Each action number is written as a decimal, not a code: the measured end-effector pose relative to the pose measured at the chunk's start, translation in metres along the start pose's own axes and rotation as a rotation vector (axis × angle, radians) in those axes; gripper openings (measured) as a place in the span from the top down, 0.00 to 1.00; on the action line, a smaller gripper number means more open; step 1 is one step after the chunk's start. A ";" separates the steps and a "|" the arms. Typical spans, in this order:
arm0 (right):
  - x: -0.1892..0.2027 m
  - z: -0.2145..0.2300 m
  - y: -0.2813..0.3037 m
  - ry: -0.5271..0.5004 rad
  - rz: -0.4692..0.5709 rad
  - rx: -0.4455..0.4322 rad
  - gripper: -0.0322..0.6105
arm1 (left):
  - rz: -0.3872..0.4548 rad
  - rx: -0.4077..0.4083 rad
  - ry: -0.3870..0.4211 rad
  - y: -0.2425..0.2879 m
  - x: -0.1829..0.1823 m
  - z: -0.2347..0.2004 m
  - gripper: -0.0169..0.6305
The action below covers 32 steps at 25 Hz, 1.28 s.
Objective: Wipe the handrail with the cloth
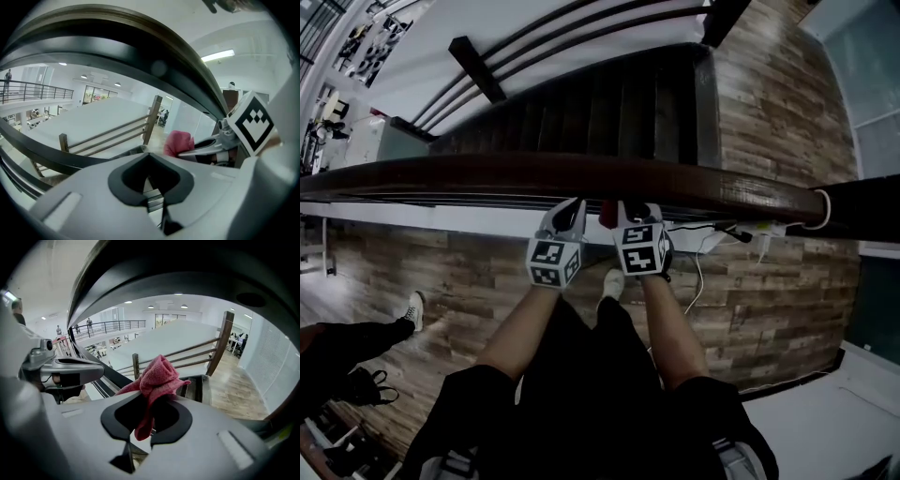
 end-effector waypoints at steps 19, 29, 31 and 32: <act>0.024 0.087 -0.042 0.056 0.013 0.082 0.88 | -0.029 0.075 0.022 0.050 0.010 0.078 0.98; 0.033 0.125 -0.064 0.073 0.005 0.139 0.88 | -0.052 0.169 0.022 0.072 0.019 0.122 0.98; 0.036 0.133 -0.069 0.082 0.005 0.153 0.88 | -0.056 0.186 0.022 0.076 0.021 0.129 0.98; 0.038 0.138 -0.071 0.089 0.006 0.161 0.88 | -0.059 0.194 0.026 0.078 0.021 0.132 0.98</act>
Point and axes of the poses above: the fingertips, and each gripper's own axes: y forward along the fingers, z to its right, x out of its underside, the point moved 7 cm from there along -y, backward along the fingers, and after that the axes turned 13 degrees about z, right-handed, at the moved point
